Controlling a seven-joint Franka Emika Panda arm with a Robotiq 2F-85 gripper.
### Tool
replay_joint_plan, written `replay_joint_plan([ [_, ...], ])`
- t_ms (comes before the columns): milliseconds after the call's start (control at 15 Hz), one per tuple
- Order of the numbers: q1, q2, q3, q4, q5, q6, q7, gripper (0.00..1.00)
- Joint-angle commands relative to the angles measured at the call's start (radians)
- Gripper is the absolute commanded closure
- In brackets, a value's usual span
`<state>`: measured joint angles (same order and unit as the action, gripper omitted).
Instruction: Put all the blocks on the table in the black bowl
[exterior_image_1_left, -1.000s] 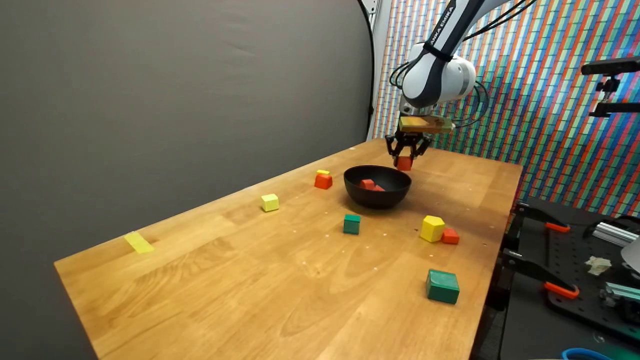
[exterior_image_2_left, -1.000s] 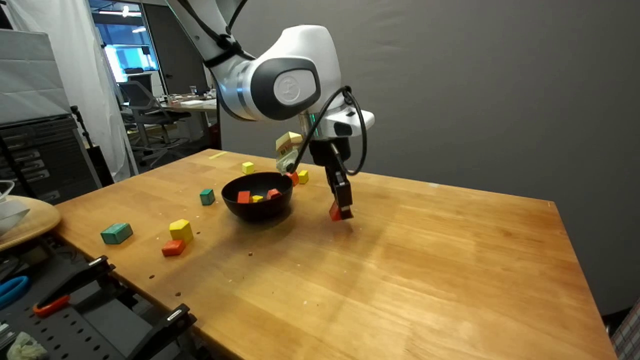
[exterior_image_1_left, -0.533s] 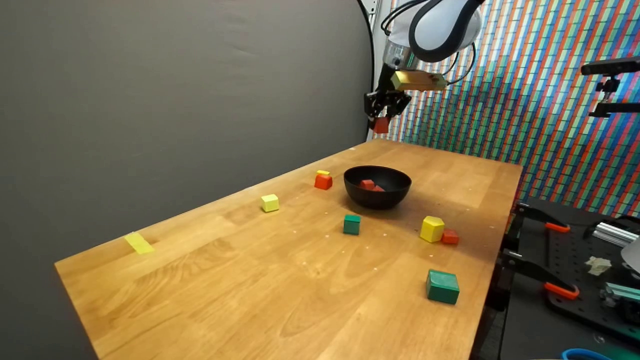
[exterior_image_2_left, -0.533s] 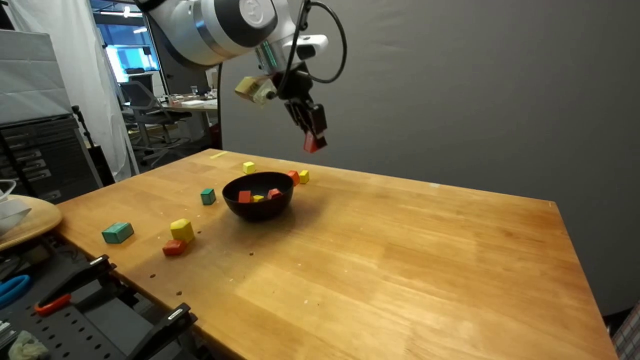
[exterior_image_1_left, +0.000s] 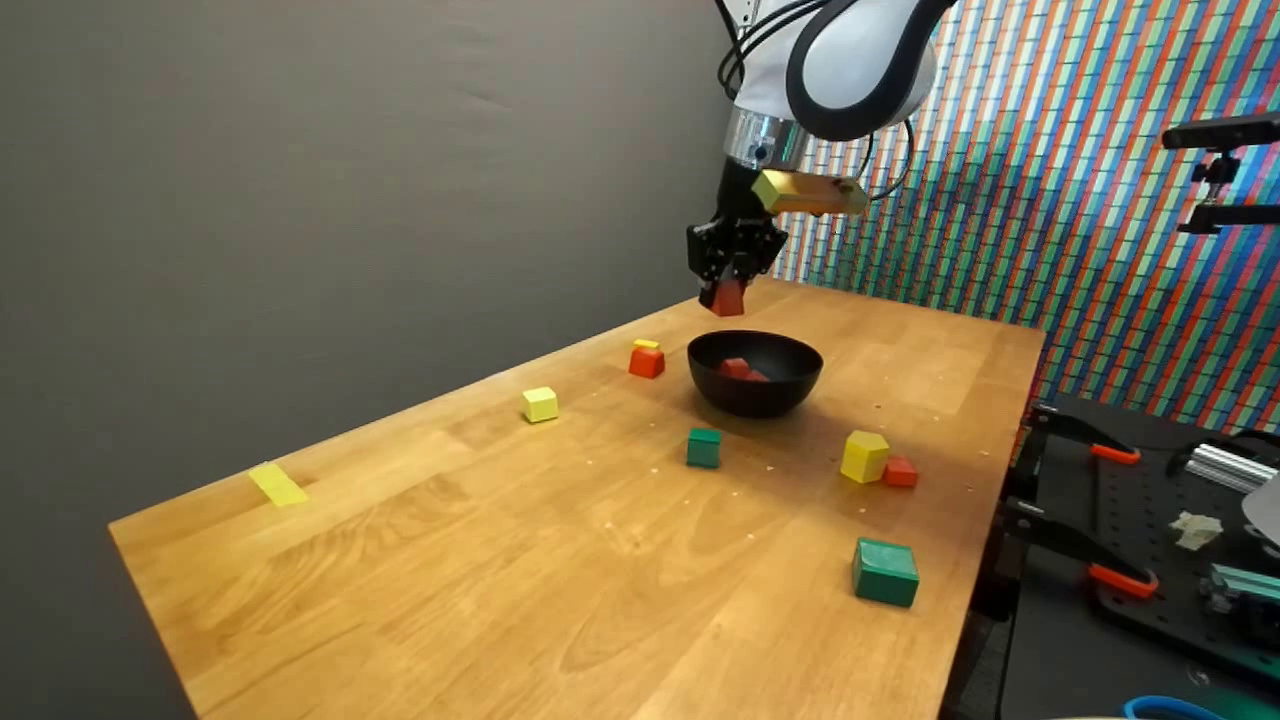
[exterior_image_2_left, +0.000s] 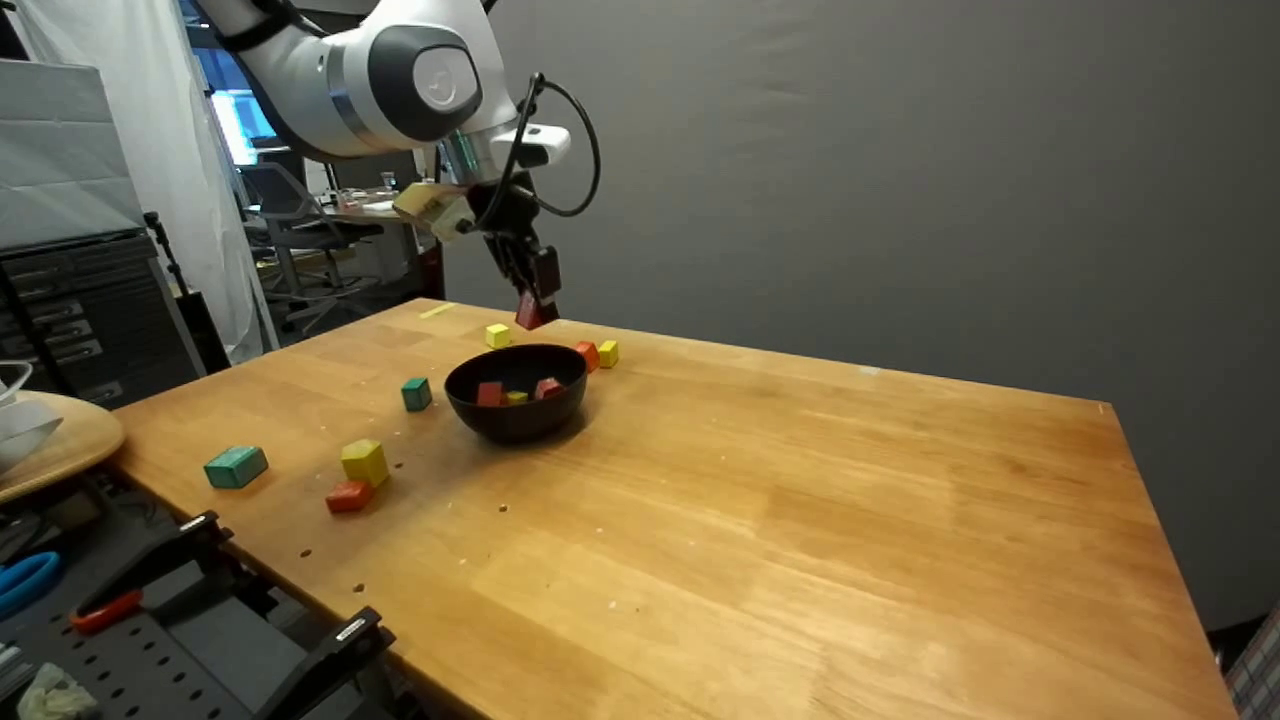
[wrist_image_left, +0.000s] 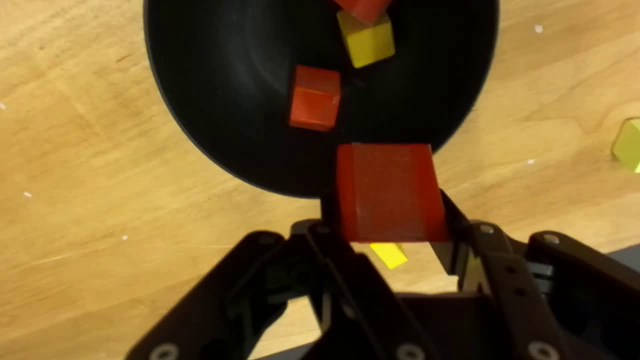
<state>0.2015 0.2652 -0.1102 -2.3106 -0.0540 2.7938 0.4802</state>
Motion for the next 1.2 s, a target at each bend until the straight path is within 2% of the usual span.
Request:
replay_joint_plan([
  [0,0.021,0.058,-0.06,0.028,-0.119,-0.022,0.042,0.8],
  [67,0.025,0.07,-0.072,0.029,-0.144,-0.028,0.038,0.79],
  [133,0.024,0.077,-0.076,0.03,-0.158,-0.031,0.028,0.3],
  [267,0.005,0.073,-0.057,0.028,-0.139,-0.035,-0.014,0.25],
  [467,-0.003,0.029,-0.041,0.031,-0.136,-0.04,-0.061,0.01],
  [600,-0.002,0.007,-0.045,0.044,-0.185,-0.012,-0.123,0.0],
  [667,-0.024,0.003,-0.023,0.057,-0.178,-0.005,-0.188,0.0],
  [933,-0.168,0.019,0.171,0.117,-0.004,-0.013,-0.499,0.0],
  [1133,-0.206,0.051,0.286,0.183,0.14,-0.034,-0.7,0.0],
])
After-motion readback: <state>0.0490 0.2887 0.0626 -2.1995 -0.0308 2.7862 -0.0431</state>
